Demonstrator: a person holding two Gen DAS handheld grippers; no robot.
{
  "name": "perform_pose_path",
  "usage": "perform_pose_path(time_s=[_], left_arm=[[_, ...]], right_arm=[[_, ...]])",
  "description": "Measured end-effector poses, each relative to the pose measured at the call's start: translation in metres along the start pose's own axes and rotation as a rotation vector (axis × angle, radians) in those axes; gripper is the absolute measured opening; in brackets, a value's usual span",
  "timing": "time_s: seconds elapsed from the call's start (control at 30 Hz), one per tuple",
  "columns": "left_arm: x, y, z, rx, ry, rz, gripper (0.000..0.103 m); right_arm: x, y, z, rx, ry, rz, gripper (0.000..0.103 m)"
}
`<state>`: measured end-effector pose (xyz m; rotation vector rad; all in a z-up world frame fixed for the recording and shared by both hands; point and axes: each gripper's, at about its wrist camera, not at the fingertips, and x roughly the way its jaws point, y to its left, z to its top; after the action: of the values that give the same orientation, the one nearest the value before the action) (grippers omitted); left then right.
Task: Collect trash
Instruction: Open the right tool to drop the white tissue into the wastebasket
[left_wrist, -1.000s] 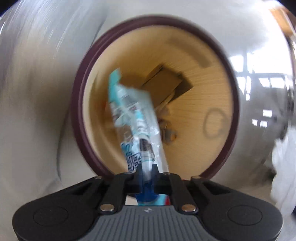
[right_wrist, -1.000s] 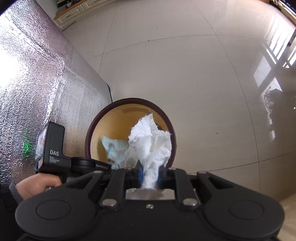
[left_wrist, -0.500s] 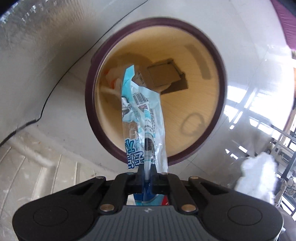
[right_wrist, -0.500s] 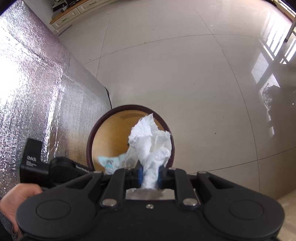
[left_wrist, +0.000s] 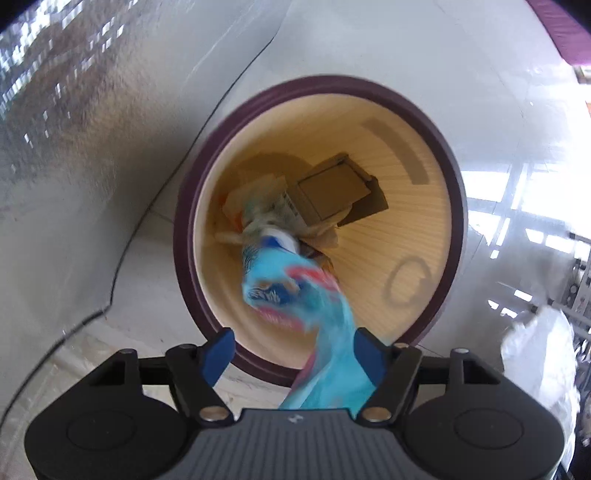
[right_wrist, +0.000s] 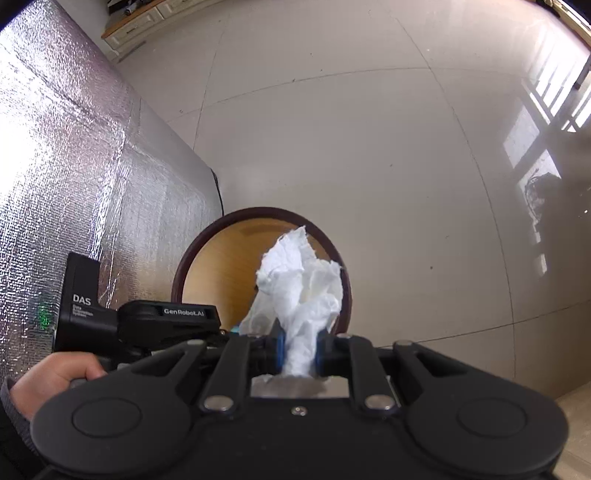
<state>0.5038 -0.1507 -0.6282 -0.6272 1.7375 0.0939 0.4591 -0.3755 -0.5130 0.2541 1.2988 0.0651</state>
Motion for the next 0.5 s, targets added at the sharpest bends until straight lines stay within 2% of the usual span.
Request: perform_pose_path(time_s=[0.2, 0.3, 0.4, 0.47, 0.5], left_arm=[[-0.022, -0.004, -0.013, 0.189, -0.142, 0.093, 0.053], [-0.032, -0.011, -0.023, 0.321, -0.197, 0.161, 0.052], [-0.039, -0.015, -0.030, 0.408, -0.232, 0.192, 0.052], [-0.043, -0.014, -0.032, 0.425, -0.239, 0.185, 0.053], [-0.045, -0.013, -0.033, 0.432, -0.243, 0.178, 0.056]], right_arm=[[0.022, 0.003, 0.005, -0.017, 0.038, 0.001, 0.016], [0.039, 0.010, 0.011, -0.069, 0.052, -0.001, 0.016], [0.061, 0.017, 0.017, -0.127, 0.077, -0.015, 0.017], [0.070, 0.018, 0.020, -0.133, 0.078, -0.017, 0.027], [0.074, 0.018, 0.021, -0.125, 0.076, -0.018, 0.040]])
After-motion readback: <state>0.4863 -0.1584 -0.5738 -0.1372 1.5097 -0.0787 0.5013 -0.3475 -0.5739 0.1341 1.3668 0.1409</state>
